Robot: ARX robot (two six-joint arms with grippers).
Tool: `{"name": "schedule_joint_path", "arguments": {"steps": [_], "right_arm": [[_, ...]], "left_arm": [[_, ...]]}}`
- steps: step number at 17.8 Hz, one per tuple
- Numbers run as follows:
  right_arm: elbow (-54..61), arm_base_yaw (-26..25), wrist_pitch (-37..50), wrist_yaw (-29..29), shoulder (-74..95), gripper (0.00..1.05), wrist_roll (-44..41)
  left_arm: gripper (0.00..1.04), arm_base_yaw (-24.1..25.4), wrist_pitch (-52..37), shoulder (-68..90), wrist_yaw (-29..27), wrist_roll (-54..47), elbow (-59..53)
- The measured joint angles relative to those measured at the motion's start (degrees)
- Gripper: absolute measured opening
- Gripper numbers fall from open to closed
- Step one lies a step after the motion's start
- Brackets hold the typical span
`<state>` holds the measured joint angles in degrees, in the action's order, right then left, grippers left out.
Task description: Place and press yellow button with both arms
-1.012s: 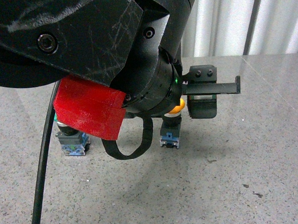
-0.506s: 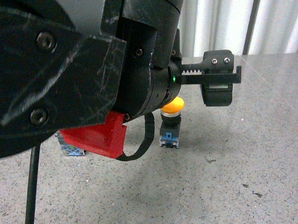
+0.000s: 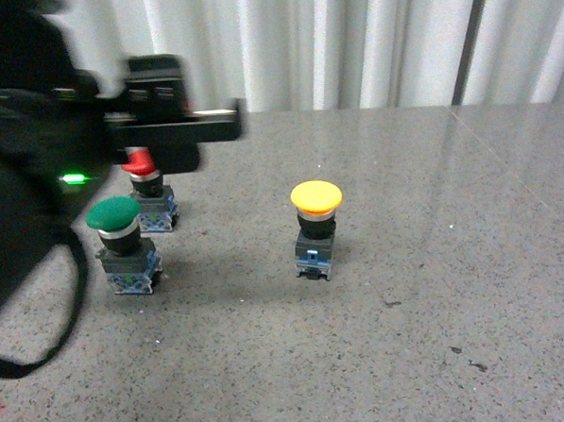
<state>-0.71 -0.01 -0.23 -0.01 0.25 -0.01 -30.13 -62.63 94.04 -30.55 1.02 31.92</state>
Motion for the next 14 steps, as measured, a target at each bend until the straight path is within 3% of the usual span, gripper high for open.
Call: {"name": "schedule_joint_path", "arguments": {"steps": [5,14], "right_arm": [[0.0,0.0,0.0,0.0,0.0,0.98,0.0],[0.0,0.0,0.0,0.0,0.0,0.98,0.0]], "left_arm": [[0.01,10.3,-2.2,-13.9,10.7,0.1,-19.0],[0.02,22.4,14.4,-42.5,22.6,-0.2,-29.5]]}}
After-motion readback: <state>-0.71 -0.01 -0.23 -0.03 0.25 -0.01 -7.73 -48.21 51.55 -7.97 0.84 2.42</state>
